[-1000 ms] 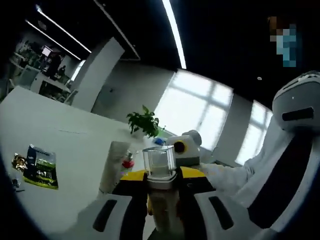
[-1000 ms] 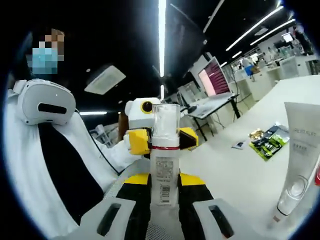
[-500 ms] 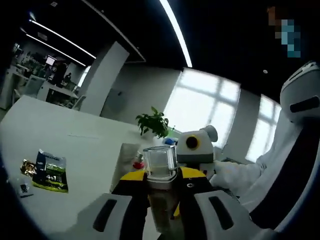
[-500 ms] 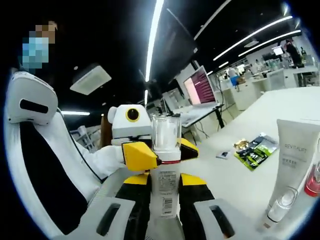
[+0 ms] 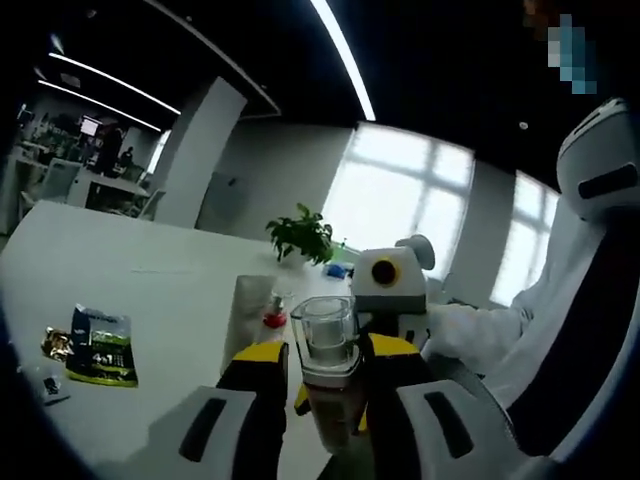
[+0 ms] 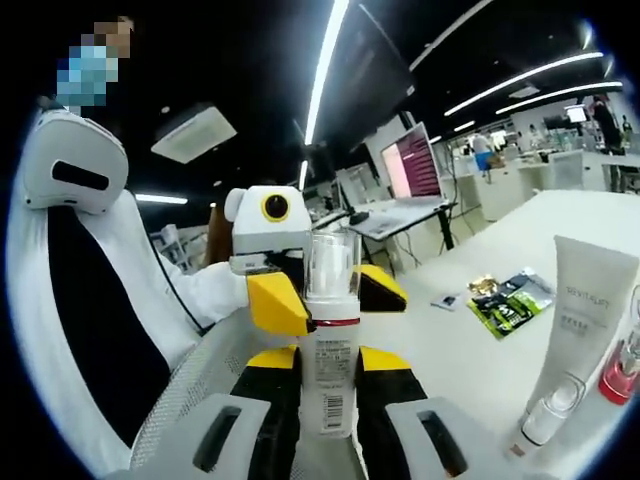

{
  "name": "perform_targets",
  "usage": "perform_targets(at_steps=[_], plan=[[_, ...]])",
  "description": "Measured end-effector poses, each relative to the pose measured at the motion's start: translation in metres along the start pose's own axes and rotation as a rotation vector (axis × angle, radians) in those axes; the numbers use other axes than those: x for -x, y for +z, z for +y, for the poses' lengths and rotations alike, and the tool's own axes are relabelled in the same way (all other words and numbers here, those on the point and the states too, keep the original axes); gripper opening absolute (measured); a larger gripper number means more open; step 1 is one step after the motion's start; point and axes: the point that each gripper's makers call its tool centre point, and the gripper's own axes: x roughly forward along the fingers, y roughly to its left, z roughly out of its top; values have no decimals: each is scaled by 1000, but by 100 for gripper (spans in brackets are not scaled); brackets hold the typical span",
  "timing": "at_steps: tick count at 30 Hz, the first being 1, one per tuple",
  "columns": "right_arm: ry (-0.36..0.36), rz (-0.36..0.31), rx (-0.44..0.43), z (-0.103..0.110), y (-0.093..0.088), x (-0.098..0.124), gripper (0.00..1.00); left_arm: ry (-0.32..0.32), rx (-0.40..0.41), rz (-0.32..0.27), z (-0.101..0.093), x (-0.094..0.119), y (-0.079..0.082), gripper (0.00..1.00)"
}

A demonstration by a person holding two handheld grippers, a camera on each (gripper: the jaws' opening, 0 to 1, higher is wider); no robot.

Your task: Arrange the skincare products in the storage area until every visible bottle or jar stands upright without overlapping.

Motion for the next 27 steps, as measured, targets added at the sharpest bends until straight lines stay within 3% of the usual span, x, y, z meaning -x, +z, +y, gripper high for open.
perform_targets(at_steps=[5,11,15,21,27], plan=[[-3,-94,-26,-2,15,8,13,-8,63,-31,3,3,5,23],[-90,-187,-72,-26,30,26,13,3,79,-32,6,4,3,21],[-116,-247,-69,-31,44,38,13,8,45,10,6,1,-5,23],[-58,-248,-52,-16,48,26,13,-69,23,67,-10,-5,-17,29],[33,-231,-38,5,47,8,13,-53,-22,97,-9,-7,-24,27]])
